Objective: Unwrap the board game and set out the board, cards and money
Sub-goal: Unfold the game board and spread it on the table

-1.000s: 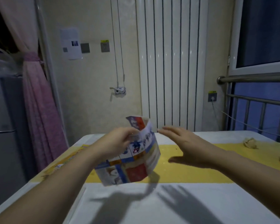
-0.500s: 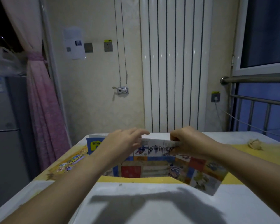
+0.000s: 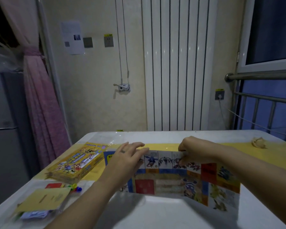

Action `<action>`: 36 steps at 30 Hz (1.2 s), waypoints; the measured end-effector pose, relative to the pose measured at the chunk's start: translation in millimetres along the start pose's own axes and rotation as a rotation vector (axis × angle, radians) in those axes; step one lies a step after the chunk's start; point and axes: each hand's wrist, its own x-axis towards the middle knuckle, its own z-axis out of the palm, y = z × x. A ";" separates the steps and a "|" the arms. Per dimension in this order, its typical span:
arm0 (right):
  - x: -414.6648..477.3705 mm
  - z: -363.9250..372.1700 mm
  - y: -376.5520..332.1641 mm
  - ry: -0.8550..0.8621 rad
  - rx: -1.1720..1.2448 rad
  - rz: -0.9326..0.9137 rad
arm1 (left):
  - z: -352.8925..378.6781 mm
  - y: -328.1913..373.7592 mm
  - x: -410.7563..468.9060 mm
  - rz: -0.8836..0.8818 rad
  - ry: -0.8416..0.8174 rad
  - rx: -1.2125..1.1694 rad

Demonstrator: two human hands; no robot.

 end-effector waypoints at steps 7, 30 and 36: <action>5.5 11.9 7.3 -0.027 0.009 0.052 | 7.4 1.9 -8.4 0.043 0.080 -0.040; -13.4 -45.5 -12.4 0.269 0.144 -0.019 | -93.3 1.7 95.7 -0.190 -0.219 0.180; -14.2 -62.7 0.4 0.554 0.537 0.118 | -89.6 -1.0 85.7 -0.482 0.411 -0.060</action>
